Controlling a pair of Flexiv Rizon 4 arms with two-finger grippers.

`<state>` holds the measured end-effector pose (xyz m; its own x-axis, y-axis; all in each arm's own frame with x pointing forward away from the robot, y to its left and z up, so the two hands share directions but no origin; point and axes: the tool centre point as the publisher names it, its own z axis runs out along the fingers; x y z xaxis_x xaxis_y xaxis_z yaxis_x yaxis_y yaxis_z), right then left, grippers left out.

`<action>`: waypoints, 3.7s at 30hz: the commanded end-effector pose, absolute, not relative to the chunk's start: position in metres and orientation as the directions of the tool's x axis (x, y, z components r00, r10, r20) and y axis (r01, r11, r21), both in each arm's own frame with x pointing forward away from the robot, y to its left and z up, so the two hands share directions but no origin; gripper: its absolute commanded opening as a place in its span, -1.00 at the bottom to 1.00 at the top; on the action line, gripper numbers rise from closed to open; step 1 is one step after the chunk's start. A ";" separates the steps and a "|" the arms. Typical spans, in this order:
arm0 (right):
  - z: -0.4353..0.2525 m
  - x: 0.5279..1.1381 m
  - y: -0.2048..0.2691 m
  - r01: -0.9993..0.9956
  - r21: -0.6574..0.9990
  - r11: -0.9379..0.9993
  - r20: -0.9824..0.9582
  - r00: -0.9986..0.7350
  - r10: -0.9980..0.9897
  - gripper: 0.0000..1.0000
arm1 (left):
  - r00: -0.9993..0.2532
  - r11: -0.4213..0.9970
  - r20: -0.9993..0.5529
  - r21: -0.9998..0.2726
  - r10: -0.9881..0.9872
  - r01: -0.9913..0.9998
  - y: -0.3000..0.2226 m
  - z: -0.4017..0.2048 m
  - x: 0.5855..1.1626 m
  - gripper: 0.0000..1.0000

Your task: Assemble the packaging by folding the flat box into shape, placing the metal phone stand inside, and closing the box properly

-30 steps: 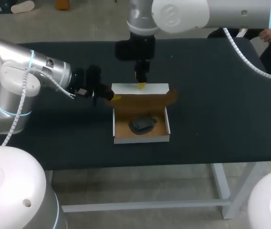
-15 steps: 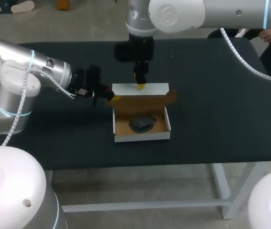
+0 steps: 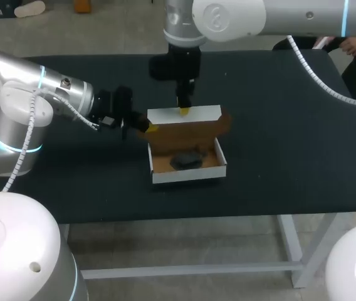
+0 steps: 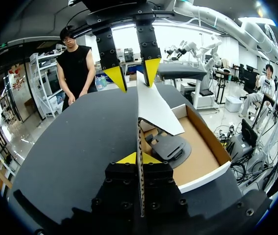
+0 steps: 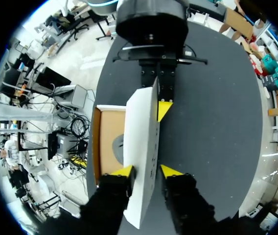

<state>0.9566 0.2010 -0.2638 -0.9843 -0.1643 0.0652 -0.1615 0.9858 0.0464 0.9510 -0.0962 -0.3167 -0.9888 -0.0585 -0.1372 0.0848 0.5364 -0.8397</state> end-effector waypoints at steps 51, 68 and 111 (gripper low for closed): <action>-0.197 0.954 0.151 0.010 0.269 0.963 -0.096 -0.995 0.037 1.00 | -0.989 0.536 -0.137 -0.840 -0.056 0.086 -0.098 -0.313 0.950 -1.00; -0.196 0.954 0.150 0.011 0.270 0.963 -0.099 -0.994 0.039 1.00 | -0.989 0.536 -0.137 -0.840 -0.056 0.086 -0.098 -0.313 0.950 -1.00; -0.206 0.948 0.107 0.703 0.023 0.710 0.286 -0.686 0.669 1.00 | -0.888 0.585 -0.458 -0.729 -0.033 0.355 -0.099 -0.334 0.928 -1.00</action>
